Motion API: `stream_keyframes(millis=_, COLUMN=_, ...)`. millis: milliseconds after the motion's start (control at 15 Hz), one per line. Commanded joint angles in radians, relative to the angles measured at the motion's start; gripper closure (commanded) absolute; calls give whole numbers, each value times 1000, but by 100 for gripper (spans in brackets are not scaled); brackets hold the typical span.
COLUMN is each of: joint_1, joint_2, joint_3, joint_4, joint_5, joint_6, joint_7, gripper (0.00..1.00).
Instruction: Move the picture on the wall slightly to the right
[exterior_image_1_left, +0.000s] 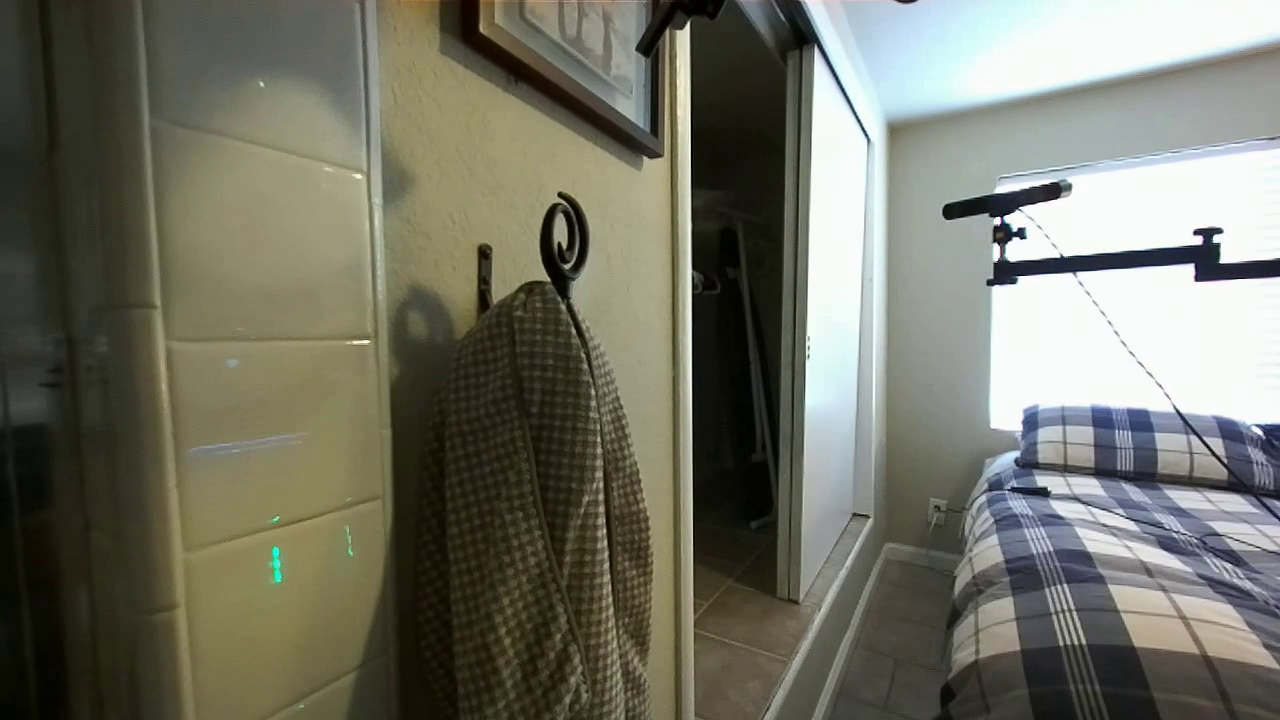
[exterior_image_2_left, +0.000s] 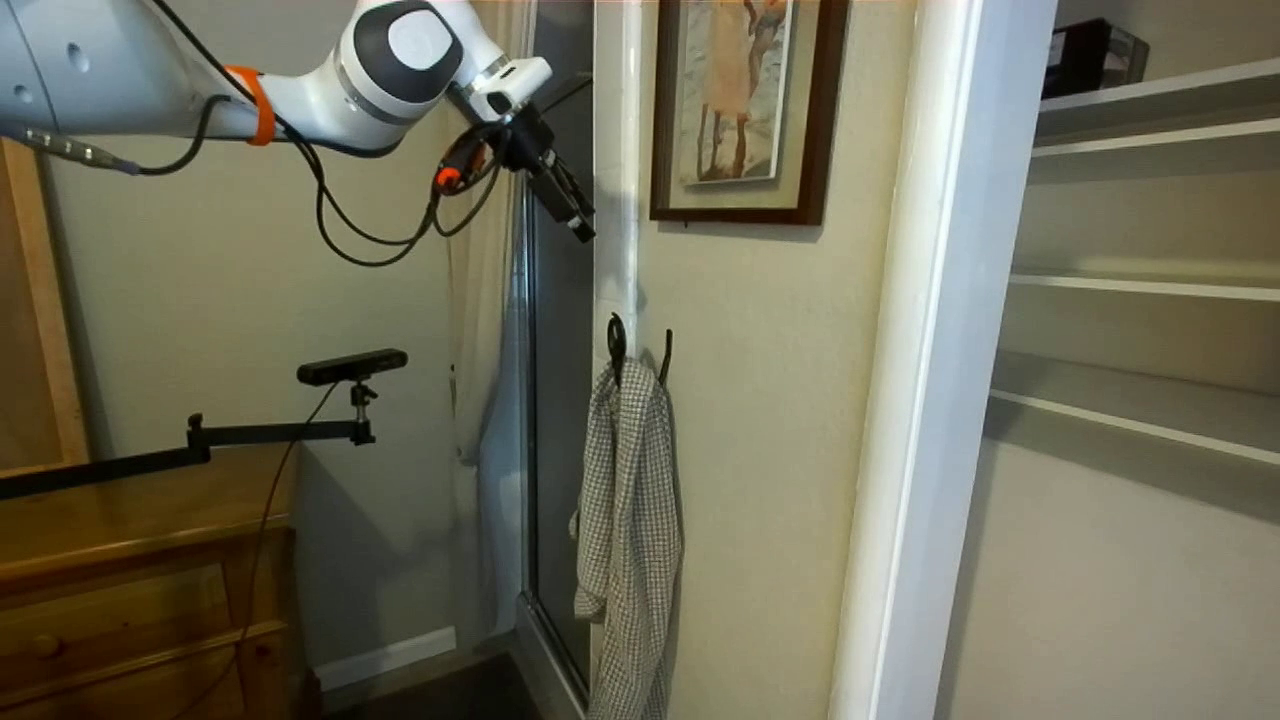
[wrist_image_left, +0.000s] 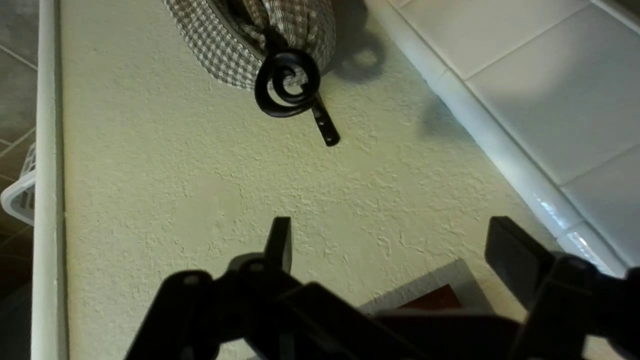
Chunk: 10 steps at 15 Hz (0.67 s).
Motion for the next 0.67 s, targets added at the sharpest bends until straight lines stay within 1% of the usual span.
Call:
stream_keyframes(millis=0, joint_1=51, joint_2=76, joint_3=-26, joint_4=101, joint_5=-64, joint_6=-15, joint_7=52, gripper=0)
stream_keyframes(millis=400, joint_1=101, joint_2=155, joint_3=-57, joint_4=196, joint_5=-140, joint_6=2, joint_7=94, gripper=0)
stream_keyframes(millis=467, joint_1=73, joint_2=165, joint_3=-26, joint_4=202, joint_5=-151, joint_6=11, joint_7=99, gripper=0)
stream_keyframes(millis=600, joint_1=79, joint_2=190, joint_3=-27, joint_4=230, joint_5=-182, joint_6=17, joint_7=126, gripper=0)
